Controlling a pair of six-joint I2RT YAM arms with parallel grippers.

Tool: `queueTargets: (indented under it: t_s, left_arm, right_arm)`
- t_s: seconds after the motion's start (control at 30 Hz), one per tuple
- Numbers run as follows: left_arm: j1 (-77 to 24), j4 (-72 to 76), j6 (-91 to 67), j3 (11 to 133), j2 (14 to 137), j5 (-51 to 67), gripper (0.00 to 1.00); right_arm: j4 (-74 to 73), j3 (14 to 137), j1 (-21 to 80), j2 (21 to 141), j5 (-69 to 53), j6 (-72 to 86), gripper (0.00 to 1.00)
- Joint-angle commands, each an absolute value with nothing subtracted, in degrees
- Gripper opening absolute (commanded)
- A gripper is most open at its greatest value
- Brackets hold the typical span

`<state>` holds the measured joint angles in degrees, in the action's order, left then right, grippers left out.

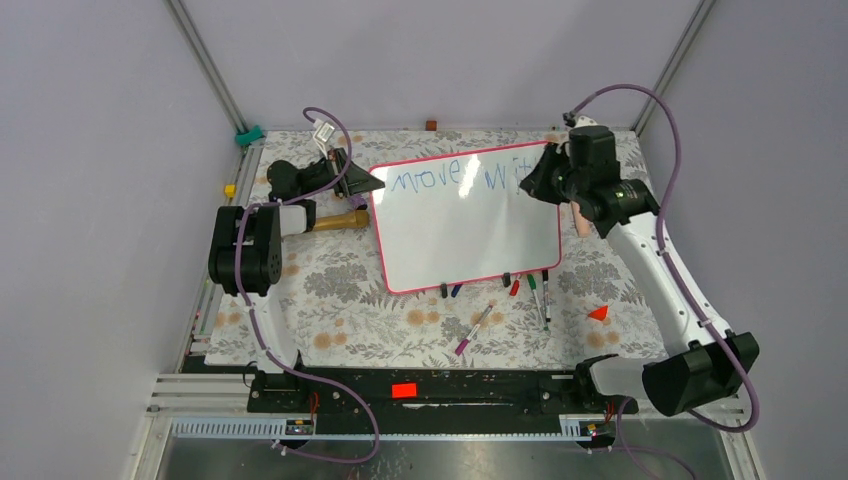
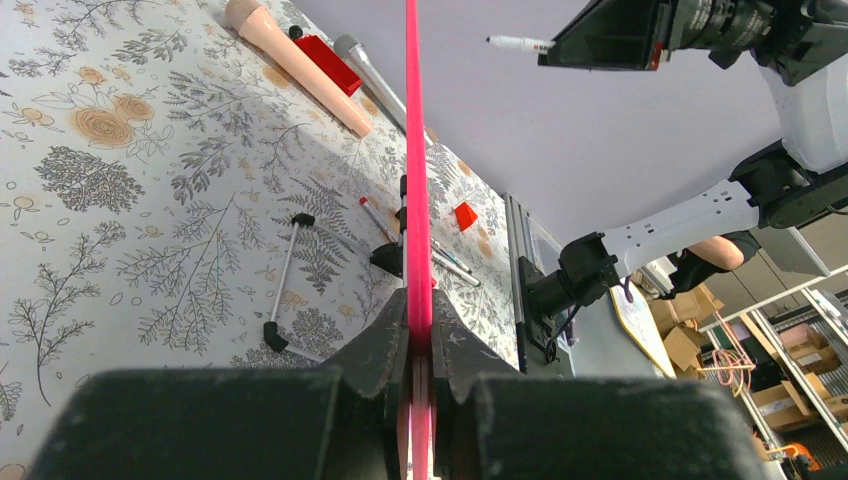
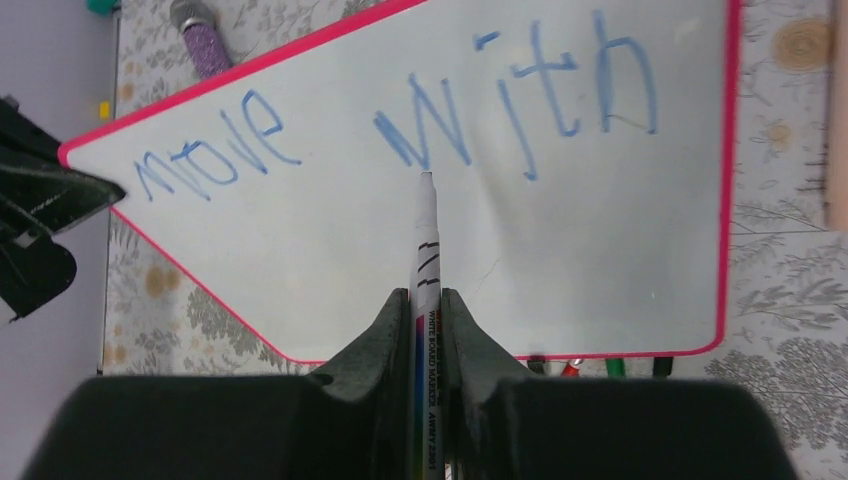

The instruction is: Write a sentence on the whiteboard

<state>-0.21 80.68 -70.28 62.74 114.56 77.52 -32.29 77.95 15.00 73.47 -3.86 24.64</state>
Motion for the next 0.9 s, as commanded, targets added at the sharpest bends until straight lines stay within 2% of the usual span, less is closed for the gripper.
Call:
queueTargets:
  t_s: [0.0, 0.23, 0.53, 0.67, 0.87]
  left_arm:
    - [0.9, 84.6, -68.4, 60.8, 109.9, 73.6, 0.0]
    - [1.2, 84.7, -66.9, 59.1, 109.7, 72.0, 0.0]
    - [0.8, 84.6, -65.8, 56.6, 108.8, 69.2, 0.0]
    - [0.6, 84.7, -66.3, 57.0, 109.1, 71.5, 0.0]
    - [0.3, 84.6, -67.4, 57.8, 109.8, 72.0, 0.0]
  right_arm:
    - [-31.3, 82.1, 21.6, 75.1, -1.7, 22.7, 0.0]
    - [-31.3, 84.5, 29.9, 78.5, 3.4, 22.5, 0.0]
    - [-32.6, 87.5, 34.9, 82.2, 3.3, 21.5, 0.0]
    - [-34.4, 91.8, 37.2, 85.4, 4.1, 20.0, 0.0]
    - [-35.3, 98.1, 43.6, 91.3, 13.1, 17.8, 0.0]
